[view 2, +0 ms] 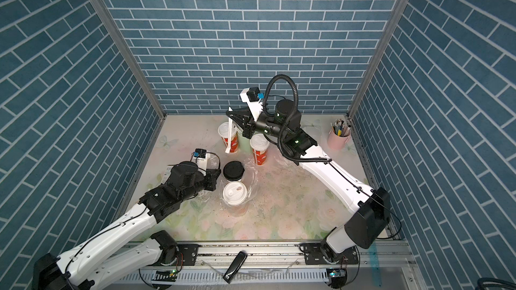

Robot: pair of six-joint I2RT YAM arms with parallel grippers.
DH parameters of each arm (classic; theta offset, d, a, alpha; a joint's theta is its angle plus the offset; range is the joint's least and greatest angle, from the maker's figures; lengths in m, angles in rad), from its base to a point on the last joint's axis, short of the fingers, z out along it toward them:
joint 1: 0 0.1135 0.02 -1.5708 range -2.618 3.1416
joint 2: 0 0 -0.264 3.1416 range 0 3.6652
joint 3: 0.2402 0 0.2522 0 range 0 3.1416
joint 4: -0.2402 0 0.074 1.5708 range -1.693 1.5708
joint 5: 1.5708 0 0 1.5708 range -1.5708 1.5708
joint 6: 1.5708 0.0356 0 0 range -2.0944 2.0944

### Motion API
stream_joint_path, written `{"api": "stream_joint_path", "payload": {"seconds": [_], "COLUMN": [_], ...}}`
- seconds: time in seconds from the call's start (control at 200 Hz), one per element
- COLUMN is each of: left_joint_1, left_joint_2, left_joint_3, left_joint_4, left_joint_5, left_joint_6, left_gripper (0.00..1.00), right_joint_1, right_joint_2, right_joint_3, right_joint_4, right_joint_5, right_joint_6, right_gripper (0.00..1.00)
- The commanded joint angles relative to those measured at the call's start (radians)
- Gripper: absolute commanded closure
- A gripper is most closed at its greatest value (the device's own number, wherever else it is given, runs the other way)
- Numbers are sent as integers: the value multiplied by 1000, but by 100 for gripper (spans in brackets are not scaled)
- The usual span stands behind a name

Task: Pack milk tea into plastic carrier bags
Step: Pick up the straw from the container, then place the straw in the plastic carrier bag.

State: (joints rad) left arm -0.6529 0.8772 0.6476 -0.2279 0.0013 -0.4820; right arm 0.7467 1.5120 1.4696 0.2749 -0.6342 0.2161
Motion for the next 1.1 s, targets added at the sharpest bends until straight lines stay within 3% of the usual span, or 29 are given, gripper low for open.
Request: {"api": "stream_joint_path", "payload": {"seconds": [0.0,0.37,0.725,1.096], "left_joint_1": [2,2,2,2], "left_joint_2": [2,7,1,4], "left_joint_3": [34,47,81,91], "left_joint_4": [-11,-34,-60,-70], "left_joint_5": [-4,-27,-46,-41], "left_joint_6": [7,18,24,23], "left_gripper": [100,100,100,100], "right_joint_1": [14,21,20,20], "right_joint_2": [31,94,132,170], "right_joint_3": [-13,-29,-3,-14], "right_joint_4": [115,140,19,83], "right_joint_5": [-89,-140,-137,-114], "right_joint_6": [89,128,-5,-47], "right_gripper": [100,100,100,100]}}
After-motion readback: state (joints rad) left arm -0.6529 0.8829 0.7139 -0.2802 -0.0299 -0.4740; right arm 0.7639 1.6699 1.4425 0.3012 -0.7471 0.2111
